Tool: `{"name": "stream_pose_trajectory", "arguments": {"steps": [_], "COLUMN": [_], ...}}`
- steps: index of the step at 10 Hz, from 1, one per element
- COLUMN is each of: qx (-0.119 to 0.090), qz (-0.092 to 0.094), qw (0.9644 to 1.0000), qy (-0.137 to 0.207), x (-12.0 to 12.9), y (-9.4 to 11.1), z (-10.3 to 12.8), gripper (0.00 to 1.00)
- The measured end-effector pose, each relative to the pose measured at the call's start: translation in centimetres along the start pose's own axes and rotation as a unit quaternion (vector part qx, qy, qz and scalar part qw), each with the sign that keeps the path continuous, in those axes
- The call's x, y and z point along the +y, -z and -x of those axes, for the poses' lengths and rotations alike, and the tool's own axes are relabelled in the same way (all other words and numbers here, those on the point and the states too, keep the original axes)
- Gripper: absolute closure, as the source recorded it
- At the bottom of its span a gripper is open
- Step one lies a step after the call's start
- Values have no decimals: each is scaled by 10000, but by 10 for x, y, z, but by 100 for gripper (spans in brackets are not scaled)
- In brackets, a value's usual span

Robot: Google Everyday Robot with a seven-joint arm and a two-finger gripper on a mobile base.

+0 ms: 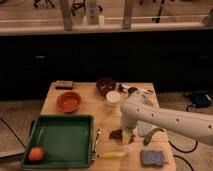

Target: Place grapes in red bowl

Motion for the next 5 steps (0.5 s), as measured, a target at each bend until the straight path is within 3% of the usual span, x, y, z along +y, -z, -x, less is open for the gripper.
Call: {"name": "stream_pose_trajectory", "arguments": {"steps": [1,5], "qx": [-23,-27], "qz": [41,107], "qw": [10000,9999], "qy": [39,110], "x": [2,2], "y": [-12,-32], "z": [-3,-11], "gripper": [24,63]}}
